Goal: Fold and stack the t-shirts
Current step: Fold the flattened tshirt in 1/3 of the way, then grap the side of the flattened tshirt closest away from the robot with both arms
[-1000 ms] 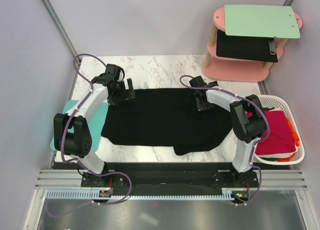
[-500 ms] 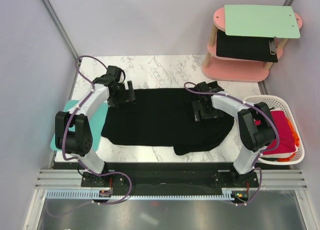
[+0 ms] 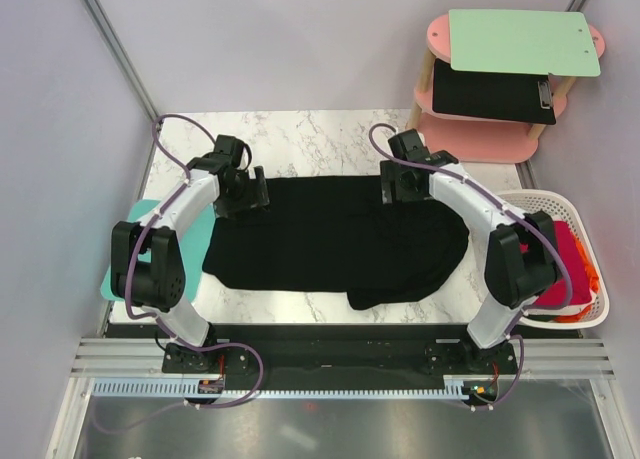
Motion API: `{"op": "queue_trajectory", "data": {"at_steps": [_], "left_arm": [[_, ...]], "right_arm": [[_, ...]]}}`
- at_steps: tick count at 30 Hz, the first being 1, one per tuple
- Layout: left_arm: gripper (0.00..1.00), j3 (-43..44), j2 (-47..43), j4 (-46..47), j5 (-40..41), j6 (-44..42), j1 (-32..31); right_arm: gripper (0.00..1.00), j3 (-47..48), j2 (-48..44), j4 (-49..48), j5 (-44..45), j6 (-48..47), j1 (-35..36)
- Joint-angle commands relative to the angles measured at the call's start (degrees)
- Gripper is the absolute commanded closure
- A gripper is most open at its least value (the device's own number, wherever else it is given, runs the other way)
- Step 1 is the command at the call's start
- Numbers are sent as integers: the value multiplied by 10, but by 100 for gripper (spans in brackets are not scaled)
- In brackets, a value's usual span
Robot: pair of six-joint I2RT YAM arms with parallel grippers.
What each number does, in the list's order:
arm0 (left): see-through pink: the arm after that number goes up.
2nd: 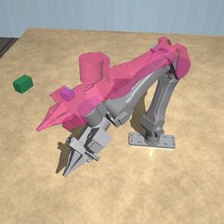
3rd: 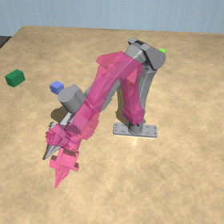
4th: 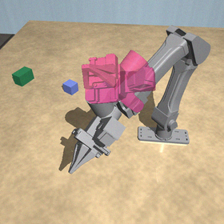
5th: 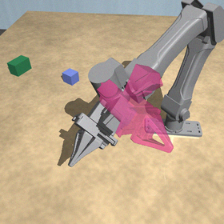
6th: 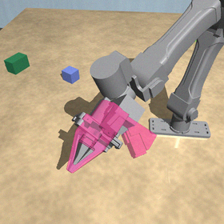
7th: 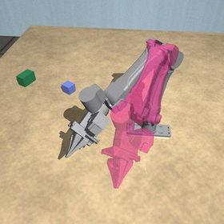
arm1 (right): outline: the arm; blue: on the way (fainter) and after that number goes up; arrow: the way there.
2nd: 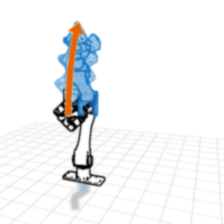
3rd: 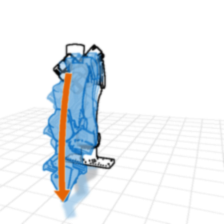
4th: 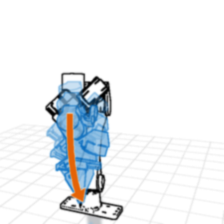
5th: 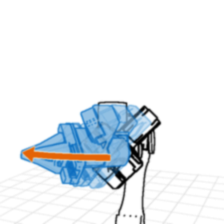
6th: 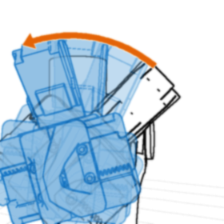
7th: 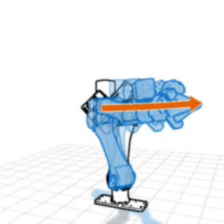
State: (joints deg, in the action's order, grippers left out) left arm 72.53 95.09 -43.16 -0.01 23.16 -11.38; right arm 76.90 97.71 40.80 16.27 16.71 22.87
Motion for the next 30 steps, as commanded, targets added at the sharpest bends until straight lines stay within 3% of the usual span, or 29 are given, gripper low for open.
{"op": "queue_trajectory", "data": {"at_steps": [1, 5, 13, 18, 27, 30], "left_arm": [[0, -5, 5, 6, 13, -15, 0], [0, -10, 2, 6, 19, -18, 0], [0, -11, 7, 10, 19, -15, 0], [0, 2, 39, 11, 15, -12, 0], [0, -10, 41, 19, 18, -10, 0], [0, -14, 21, 20, 20, -13, 0]], "right_arm": [[5, 44, 70, -27, 24, -3, -1], [5, 36, 124, -37, 3, 9, -1], [5, -47, 85, -70, 16, 16, -1], [5, -23, 133, -77, 18, 15, -3], [3, 108, 288, -76, 19, 10, -5], [2, 101, 261, -80, 19, 1, -6]]}}
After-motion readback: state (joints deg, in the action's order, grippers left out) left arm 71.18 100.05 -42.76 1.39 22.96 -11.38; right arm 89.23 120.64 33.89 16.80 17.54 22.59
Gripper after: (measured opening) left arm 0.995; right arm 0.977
